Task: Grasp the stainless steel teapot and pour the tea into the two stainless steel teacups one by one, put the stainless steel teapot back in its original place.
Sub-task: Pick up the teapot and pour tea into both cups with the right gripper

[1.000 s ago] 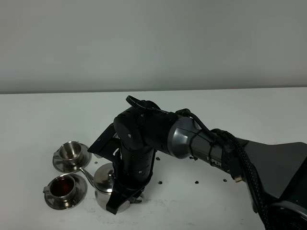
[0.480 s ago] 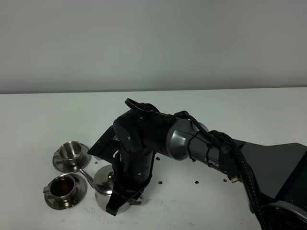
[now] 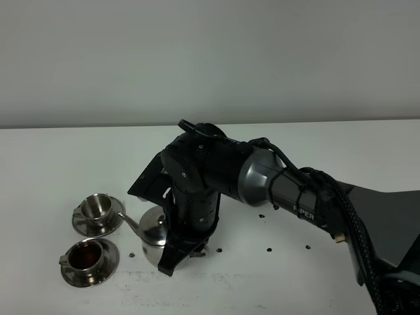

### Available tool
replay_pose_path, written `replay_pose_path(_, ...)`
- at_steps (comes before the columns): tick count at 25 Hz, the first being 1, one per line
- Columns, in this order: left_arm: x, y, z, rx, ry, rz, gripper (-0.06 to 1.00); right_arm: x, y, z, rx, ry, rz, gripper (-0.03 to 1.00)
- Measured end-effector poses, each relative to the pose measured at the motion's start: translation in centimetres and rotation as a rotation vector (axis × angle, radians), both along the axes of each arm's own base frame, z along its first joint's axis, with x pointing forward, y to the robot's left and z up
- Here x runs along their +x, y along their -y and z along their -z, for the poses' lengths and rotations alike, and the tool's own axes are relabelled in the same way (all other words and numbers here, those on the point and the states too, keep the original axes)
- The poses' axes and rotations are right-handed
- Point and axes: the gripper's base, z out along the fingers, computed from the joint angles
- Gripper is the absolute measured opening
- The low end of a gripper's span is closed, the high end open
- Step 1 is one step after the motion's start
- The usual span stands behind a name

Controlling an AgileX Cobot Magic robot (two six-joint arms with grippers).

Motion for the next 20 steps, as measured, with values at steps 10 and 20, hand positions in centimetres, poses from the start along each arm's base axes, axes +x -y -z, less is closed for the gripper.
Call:
replay_pose_path(10, 0.0, 0.0, 0.0, 0.0, 0.0, 0.0, 0.54, 2.2, 0.1, -3.3, 0.027, 0.143, -0.05, 0.17)
replay_pose_path(20, 0.0, 0.0, 0.0, 0.0, 0.0, 0.0, 0.54, 4.8, -1.8, -2.5, 0.065, 0.206, -0.084, 0.17)
